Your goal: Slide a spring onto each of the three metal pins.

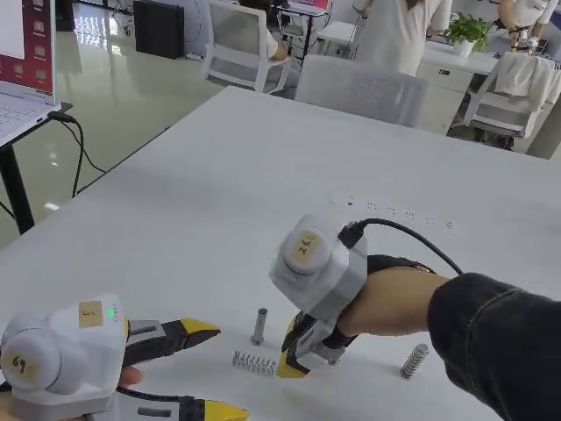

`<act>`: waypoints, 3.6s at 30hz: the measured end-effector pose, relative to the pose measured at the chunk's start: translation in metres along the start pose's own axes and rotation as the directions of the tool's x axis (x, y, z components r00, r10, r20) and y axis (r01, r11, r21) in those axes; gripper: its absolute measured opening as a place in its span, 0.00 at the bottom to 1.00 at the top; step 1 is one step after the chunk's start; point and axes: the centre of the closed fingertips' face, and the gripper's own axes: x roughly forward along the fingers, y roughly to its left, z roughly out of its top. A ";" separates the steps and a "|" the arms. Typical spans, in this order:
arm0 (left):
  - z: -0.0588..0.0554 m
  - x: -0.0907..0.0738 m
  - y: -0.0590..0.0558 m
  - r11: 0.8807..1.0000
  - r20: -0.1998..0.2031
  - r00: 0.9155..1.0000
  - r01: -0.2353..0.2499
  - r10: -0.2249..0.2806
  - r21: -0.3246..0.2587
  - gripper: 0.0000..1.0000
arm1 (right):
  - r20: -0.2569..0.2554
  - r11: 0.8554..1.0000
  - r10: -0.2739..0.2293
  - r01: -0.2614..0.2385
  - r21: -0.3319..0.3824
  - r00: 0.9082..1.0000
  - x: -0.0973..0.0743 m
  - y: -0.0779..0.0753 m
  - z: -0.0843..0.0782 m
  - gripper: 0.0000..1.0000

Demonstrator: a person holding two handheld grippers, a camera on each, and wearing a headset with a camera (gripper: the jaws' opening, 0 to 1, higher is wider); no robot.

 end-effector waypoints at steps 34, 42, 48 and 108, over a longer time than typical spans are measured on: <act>0.000 -0.002 0.002 1.000 -0.005 1.000 -0.008 0.008 0.002 0.54 | -0.026 0.998 -0.041 0.040 -0.055 0.999 0.021 -0.004 0.002 0.08; 0.000 -0.001 0.001 1.000 -0.008 1.000 -0.005 0.006 0.006 0.53 | -0.031 0.997 -0.028 0.025 -0.068 0.999 0.010 0.003 0.001 0.08; 0.001 0.001 -0.001 1.000 -0.008 1.000 0.003 -0.003 0.015 0.51 | -0.035 0.996 -0.018 0.015 -0.082 0.999 -0.004 0.009 0.000 0.08; 0.009 0.007 -0.021 0.991 -0.015 0.995 0.097 -0.096 0.090 0.03 | -0.042 0.975 0.065 -0.072 -0.209 0.997 -0.048 0.048 0.018 0.08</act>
